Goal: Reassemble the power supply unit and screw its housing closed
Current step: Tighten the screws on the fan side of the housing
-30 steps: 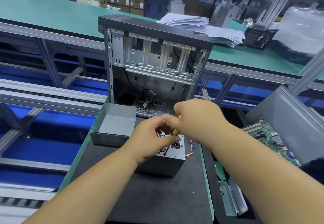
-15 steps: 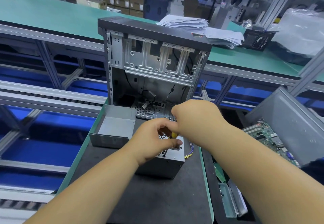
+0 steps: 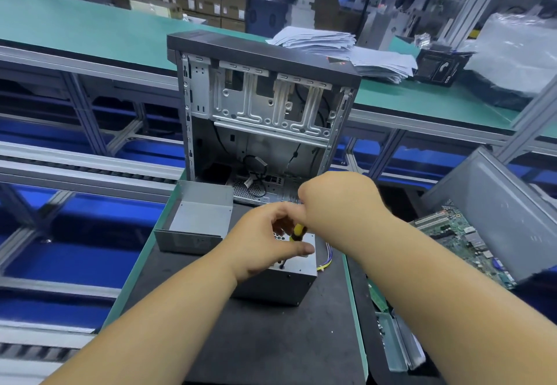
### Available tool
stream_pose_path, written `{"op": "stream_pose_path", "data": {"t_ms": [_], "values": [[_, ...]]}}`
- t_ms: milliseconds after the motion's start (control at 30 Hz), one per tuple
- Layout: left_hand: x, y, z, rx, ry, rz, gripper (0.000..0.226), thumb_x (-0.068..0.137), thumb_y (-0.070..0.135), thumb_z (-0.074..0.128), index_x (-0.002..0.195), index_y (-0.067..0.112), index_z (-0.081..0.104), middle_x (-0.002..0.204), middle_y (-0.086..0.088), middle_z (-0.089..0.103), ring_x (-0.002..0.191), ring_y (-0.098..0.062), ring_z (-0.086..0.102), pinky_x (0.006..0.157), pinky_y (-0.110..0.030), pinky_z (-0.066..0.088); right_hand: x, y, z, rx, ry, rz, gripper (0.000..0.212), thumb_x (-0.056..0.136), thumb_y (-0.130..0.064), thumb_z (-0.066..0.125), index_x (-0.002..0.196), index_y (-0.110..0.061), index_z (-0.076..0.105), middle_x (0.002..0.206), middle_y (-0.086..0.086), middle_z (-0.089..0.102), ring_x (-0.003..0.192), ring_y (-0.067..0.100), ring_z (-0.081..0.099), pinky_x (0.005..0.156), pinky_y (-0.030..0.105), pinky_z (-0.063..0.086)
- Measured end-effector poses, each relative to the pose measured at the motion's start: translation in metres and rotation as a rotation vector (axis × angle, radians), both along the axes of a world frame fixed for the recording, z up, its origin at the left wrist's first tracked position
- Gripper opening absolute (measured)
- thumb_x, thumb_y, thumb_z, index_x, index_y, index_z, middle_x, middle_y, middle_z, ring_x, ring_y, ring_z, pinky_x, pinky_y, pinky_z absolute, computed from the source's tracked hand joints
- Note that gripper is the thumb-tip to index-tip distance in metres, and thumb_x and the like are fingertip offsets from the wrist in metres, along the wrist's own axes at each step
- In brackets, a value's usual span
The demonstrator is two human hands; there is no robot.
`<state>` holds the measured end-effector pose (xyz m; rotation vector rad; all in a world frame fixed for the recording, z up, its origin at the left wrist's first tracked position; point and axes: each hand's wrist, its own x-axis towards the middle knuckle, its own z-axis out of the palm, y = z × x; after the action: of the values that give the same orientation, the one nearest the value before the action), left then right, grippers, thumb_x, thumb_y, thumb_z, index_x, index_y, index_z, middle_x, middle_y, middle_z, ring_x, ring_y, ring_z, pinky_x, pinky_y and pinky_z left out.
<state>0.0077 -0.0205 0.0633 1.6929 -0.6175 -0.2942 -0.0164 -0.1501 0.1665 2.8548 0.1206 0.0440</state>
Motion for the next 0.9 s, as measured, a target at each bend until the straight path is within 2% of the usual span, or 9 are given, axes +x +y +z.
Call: {"op": "stream_pose_path", "data": {"t_ms": [133,267,333,433,533,633,733,800,900], "values": [[0.003,-0.002,-0.001,0.042,-0.003,0.022,0.019,0.073,0.022,0.084,0.08,0.034,0.071,0.08,0.009,0.071,0.079,-0.014,0.066,0.067,-0.024,0.054,-0.007,-0.004,-0.001,0.07,-0.011,-0.003,0.063,0.089,-0.076,0.026,0.074,-0.021,0.053,0.068,-0.005,0.051,0.068,0.022,0.055,0.051,0.027,0.031],[0.003,0.002,0.001,0.048,-0.05,-0.003,0.029,0.078,0.017,0.079,0.07,0.041,0.065,0.069,0.018,0.064,0.068,-0.002,0.058,0.064,-0.016,0.044,-0.019,-0.015,0.004,0.322,0.108,0.19,0.019,0.093,-0.046,0.052,0.102,-0.029,0.048,0.094,-0.008,0.055,0.088,0.02,0.055,0.069,0.036,0.046],[0.003,0.003,0.001,0.043,-0.055,-0.01,0.023,0.075,0.024,0.08,0.076,0.04,0.064,0.074,0.017,0.063,0.073,-0.004,0.059,0.067,-0.02,0.047,-0.019,-0.015,0.006,0.281,0.105,0.186,0.016,0.092,-0.039,0.058,0.095,-0.029,0.046,0.086,-0.007,0.054,0.085,0.021,0.054,0.065,0.035,0.045],[0.0,0.002,-0.002,0.032,-0.066,0.017,0.029,0.065,0.036,0.083,0.082,0.033,0.06,0.079,0.012,0.064,0.078,-0.012,0.061,0.065,-0.029,0.053,-0.012,-0.011,0.007,0.154,0.059,0.084,0.04,0.09,-0.055,0.056,0.073,-0.023,0.04,0.069,-0.006,0.046,0.068,0.02,0.049,0.05,0.029,0.031],[-0.001,-0.003,-0.003,-0.026,-0.052,0.031,0.027,0.067,0.023,0.086,0.074,0.032,0.062,0.074,0.008,0.064,0.07,-0.014,0.061,0.06,-0.029,0.054,-0.008,-0.006,0.001,0.028,0.017,0.008,0.049,0.093,-0.06,0.045,0.064,-0.02,0.041,0.063,-0.004,0.045,0.056,0.017,0.043,0.049,0.025,0.028],[0.001,-0.003,-0.002,-0.047,-0.026,0.05,0.022,0.066,0.02,0.086,0.074,0.033,0.07,0.079,0.001,0.07,0.071,-0.014,0.065,0.067,-0.034,0.055,-0.012,-0.006,-0.003,0.077,-0.035,0.004,0.048,0.095,-0.06,0.04,0.068,-0.02,0.044,0.065,-0.004,0.046,0.061,0.021,0.047,0.051,0.027,0.03],[0.001,0.001,0.004,0.007,-0.029,0.016,0.018,0.065,0.025,0.078,0.064,0.037,0.064,0.063,0.016,0.064,0.06,0.005,0.057,0.059,-0.011,0.043,-0.022,-0.012,0.001,0.321,0.069,0.172,0.03,0.093,-0.056,0.048,0.094,-0.025,0.048,0.084,-0.009,0.052,0.081,0.02,0.053,0.064,0.036,0.043],[0.002,0.004,0.003,0.026,-0.023,-0.031,0.028,0.074,0.014,0.079,0.066,0.036,0.065,0.066,0.016,0.067,0.066,0.005,0.062,0.064,-0.01,0.044,-0.024,-0.014,0.004,0.336,0.135,0.258,0.02,0.094,-0.044,0.054,0.099,-0.026,0.047,0.09,-0.008,0.052,0.088,0.02,0.054,0.071,0.038,0.046],[0.002,0.004,0.003,0.054,-0.057,-0.038,0.021,0.074,0.021,0.081,0.077,0.035,0.067,0.078,0.012,0.07,0.078,-0.002,0.066,0.068,-0.023,0.051,-0.017,-0.013,0.002,0.181,0.08,0.166,0.033,0.094,-0.052,0.052,0.085,-0.022,0.043,0.072,-0.007,0.043,0.07,0.021,0.047,0.052,0.032,0.032]]}}
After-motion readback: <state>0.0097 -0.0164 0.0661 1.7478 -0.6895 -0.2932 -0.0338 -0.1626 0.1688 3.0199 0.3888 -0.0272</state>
